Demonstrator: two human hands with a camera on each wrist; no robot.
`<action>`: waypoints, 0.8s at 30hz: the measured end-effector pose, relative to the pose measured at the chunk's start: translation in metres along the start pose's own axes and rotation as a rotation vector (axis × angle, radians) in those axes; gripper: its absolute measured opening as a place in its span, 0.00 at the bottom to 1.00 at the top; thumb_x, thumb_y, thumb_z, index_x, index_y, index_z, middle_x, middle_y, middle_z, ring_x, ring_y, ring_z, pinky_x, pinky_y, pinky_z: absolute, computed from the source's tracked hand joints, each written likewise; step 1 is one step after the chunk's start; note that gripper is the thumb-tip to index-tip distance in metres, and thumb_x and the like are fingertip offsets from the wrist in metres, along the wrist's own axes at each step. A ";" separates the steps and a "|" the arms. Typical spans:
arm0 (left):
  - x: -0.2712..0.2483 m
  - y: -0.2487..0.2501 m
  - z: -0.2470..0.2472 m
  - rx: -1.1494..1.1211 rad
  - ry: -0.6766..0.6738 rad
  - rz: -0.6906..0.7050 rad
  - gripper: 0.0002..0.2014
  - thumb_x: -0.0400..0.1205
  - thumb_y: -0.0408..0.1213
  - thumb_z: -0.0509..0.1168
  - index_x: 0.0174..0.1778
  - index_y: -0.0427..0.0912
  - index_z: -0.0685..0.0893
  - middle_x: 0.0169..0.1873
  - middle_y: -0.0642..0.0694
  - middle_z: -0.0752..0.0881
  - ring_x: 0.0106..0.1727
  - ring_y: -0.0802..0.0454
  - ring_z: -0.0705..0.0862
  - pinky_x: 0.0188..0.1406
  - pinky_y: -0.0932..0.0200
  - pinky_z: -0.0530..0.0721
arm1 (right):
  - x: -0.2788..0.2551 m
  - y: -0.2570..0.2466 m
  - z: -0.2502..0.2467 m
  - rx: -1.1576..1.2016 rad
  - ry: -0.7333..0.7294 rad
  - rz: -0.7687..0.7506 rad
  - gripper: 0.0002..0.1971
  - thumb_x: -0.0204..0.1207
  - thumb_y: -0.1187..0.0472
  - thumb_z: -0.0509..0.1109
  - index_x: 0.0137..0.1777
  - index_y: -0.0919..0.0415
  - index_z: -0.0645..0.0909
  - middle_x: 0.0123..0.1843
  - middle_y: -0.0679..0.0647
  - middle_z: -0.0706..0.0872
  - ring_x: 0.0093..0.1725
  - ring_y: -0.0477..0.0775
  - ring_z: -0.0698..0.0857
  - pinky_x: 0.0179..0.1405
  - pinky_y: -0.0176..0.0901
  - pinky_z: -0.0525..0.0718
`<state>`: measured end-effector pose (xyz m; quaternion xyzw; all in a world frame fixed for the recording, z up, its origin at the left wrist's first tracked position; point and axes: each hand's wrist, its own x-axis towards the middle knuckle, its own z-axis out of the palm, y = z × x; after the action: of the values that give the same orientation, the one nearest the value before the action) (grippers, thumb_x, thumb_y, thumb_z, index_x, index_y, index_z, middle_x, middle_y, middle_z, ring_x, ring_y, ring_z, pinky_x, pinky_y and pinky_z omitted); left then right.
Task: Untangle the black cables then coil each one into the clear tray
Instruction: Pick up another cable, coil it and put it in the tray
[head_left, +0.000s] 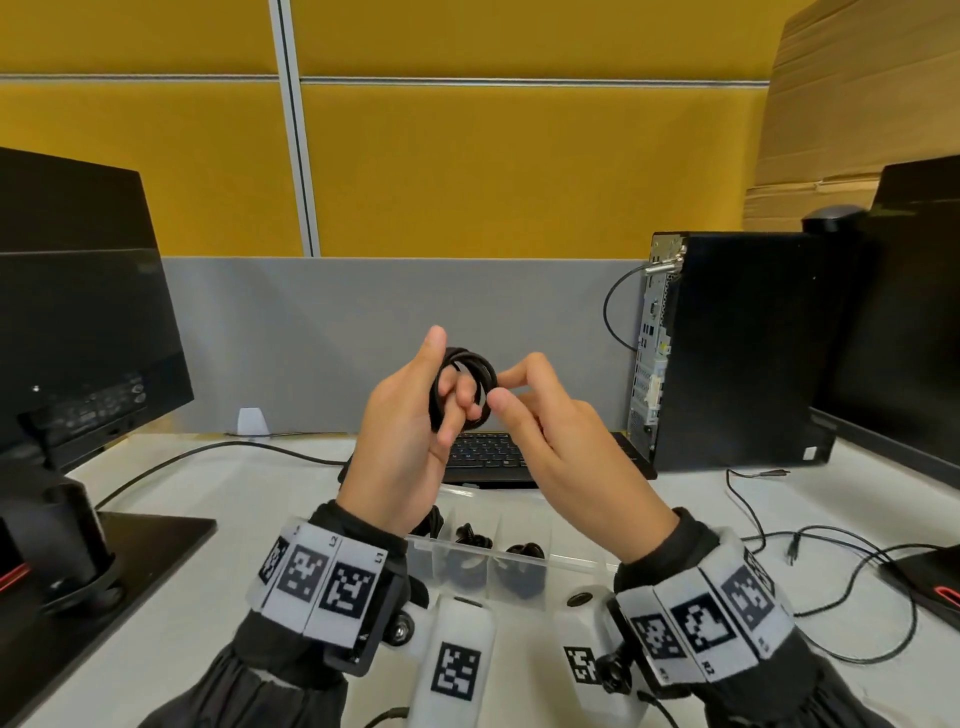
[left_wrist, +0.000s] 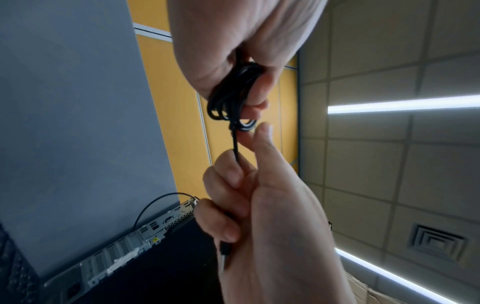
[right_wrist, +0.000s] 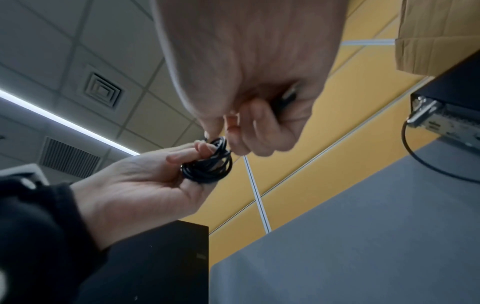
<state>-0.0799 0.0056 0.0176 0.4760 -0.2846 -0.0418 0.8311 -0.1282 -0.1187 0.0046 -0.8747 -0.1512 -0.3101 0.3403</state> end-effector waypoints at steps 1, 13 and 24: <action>-0.001 0.000 0.001 -0.009 -0.004 -0.014 0.21 0.78 0.52 0.58 0.22 0.45 0.71 0.15 0.49 0.70 0.24 0.55 0.71 0.41 0.63 0.80 | -0.001 -0.001 0.002 0.022 0.019 0.026 0.13 0.82 0.44 0.52 0.56 0.51 0.68 0.23 0.47 0.69 0.22 0.45 0.68 0.24 0.37 0.65; 0.003 0.005 -0.012 0.627 -0.165 0.093 0.20 0.75 0.55 0.59 0.27 0.43 0.75 0.26 0.47 0.72 0.31 0.55 0.71 0.35 0.68 0.72 | 0.003 0.001 -0.011 0.028 0.000 0.007 0.14 0.85 0.54 0.54 0.41 0.61 0.73 0.24 0.45 0.68 0.24 0.45 0.67 0.24 0.36 0.65; -0.001 0.011 -0.011 1.053 -0.207 0.556 0.12 0.86 0.48 0.48 0.40 0.52 0.71 0.28 0.55 0.74 0.30 0.58 0.73 0.29 0.69 0.69 | 0.002 0.003 -0.049 -0.037 -0.136 0.016 0.11 0.85 0.56 0.54 0.48 0.53 0.78 0.34 0.46 0.74 0.35 0.41 0.74 0.36 0.32 0.70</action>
<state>-0.0772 0.0202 0.0226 0.7246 -0.4603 0.2775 0.4313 -0.1473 -0.1548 0.0327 -0.9012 -0.1610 -0.2498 0.3154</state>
